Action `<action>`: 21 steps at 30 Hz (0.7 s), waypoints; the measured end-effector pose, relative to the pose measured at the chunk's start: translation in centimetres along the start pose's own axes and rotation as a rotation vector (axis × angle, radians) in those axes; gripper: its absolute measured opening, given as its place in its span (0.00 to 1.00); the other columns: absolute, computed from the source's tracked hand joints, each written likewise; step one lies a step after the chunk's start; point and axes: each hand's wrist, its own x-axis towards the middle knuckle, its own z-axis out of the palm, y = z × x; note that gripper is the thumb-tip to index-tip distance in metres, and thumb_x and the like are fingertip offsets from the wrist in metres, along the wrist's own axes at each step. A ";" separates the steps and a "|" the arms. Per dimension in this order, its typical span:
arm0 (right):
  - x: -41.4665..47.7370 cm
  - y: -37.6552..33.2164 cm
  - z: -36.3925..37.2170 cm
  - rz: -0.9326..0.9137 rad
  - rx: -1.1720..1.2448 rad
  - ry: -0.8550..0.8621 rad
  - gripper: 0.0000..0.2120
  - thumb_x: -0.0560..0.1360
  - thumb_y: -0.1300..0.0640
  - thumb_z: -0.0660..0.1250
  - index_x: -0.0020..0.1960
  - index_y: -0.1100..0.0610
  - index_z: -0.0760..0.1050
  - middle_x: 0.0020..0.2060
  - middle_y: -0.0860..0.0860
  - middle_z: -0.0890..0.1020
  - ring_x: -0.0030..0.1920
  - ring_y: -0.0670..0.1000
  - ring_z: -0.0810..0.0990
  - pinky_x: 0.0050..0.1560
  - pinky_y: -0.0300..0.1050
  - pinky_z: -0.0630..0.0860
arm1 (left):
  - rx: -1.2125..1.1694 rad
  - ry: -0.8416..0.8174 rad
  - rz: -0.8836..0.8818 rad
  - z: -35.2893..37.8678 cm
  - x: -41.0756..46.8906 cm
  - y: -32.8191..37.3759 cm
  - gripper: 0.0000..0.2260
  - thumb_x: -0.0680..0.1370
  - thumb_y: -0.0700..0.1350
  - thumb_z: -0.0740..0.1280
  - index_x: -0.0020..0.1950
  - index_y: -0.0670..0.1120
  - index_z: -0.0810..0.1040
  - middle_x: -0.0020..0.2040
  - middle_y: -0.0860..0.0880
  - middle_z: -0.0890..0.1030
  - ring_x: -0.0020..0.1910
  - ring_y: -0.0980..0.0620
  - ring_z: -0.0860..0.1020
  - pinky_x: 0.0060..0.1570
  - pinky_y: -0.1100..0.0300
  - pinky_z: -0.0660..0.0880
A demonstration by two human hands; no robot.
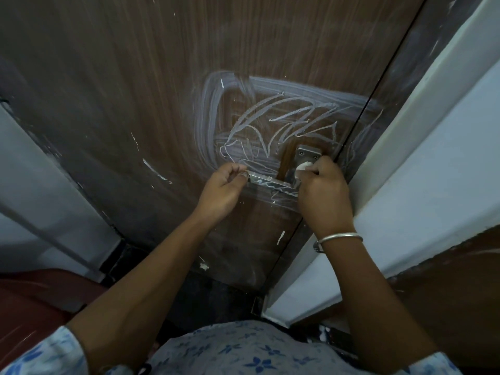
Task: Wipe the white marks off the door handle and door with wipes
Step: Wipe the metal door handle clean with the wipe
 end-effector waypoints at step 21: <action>-0.2 -1.6 -1.9 0.087 -0.139 0.114 0.10 0.70 0.70 0.65 0.49 0.64 0.79 0.44 0.64 0.80 0.39 0.64 0.79 0.39 0.48 0.76 | -0.023 0.075 -0.043 -0.7 -0.5 -0.3 0.05 0.78 0.45 0.64 0.53 0.49 0.73 0.39 0.57 0.76 0.39 0.60 0.75 0.42 0.61 0.71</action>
